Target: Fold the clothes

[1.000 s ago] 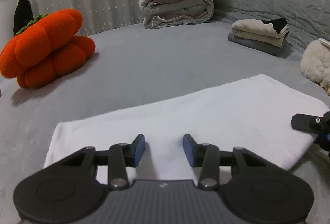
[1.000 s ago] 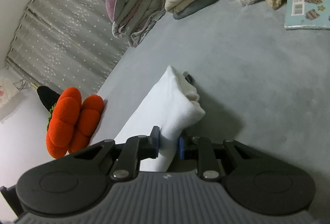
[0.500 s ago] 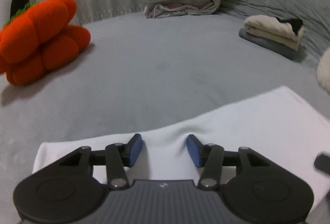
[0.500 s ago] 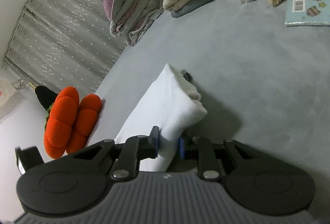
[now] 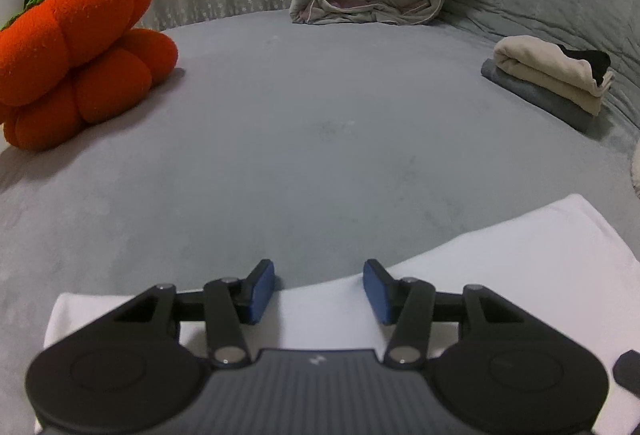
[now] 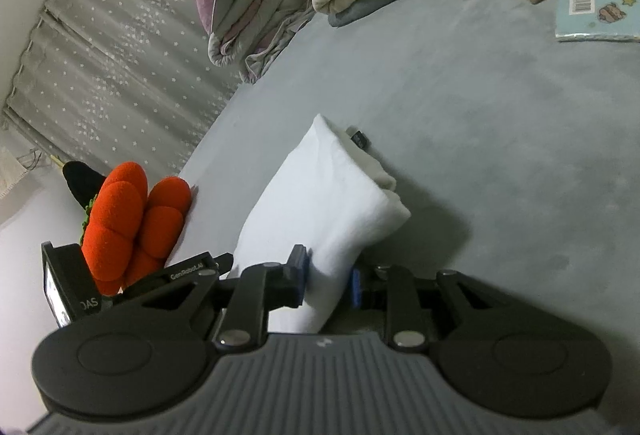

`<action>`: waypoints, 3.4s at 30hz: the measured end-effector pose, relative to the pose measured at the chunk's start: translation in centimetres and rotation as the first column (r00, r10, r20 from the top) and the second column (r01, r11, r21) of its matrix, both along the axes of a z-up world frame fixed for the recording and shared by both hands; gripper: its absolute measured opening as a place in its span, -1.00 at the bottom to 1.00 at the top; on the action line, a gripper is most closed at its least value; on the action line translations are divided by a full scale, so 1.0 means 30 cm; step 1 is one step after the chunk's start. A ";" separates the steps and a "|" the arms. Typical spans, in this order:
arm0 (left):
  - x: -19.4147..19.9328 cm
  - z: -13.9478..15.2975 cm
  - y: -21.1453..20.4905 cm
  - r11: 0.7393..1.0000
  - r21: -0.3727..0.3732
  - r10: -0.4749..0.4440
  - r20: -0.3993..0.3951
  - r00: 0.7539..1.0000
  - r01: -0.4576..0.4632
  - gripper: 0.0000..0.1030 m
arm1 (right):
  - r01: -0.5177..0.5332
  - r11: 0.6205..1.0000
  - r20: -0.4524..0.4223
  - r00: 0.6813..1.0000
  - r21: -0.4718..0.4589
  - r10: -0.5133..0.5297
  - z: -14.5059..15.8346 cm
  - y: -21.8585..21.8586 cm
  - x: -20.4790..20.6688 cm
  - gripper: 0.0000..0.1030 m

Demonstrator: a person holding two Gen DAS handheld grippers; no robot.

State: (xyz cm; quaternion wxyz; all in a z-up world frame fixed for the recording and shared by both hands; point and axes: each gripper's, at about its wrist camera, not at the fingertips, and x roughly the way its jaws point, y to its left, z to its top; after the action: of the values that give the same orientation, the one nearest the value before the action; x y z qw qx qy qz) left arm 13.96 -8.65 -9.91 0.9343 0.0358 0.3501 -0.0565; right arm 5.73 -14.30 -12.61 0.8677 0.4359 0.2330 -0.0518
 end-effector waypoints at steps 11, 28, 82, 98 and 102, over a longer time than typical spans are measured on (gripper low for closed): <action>-0.193 0.021 -0.069 0.998 0.048 -0.049 -0.005 0.999 0.049 -0.03 | 0.001 0.999 0.002 1.000 0.032 -0.001 -0.005 -0.007 -0.011 -0.47; -0.501 0.004 -0.105 0.995 0.088 0.036 0.112 0.993 -0.046 -0.03 | -0.010 0.999 0.004 1.000 0.043 0.010 -0.007 -0.011 -0.034 -0.50; -0.526 -0.013 0.493 0.886 -0.304 0.349 -0.063 0.935 -0.351 -0.94 | 0.022 0.999 -0.031 0.999 0.042 -0.021 0.027 -0.060 -0.094 -0.56; -0.537 -0.024 0.495 0.871 -0.327 0.358 -0.088 0.930 -0.366 -0.94 | 0.137 0.990 -0.055 0.989 0.006 -0.137 0.037 -0.167 -0.136 -0.65; -0.538 -0.010 0.495 0.864 -0.338 0.362 -0.095 0.927 -0.372 -0.94 | 0.145 0.989 -0.060 0.988 -0.001 -0.144 0.041 -0.191 -0.140 -0.78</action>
State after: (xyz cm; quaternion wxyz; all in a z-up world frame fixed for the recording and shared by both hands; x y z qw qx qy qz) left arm -2.19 6.19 -10.21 0.9141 -0.1992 0.3482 0.0602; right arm 1.52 -20.03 -11.39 0.8536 0.4515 0.2268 -0.1272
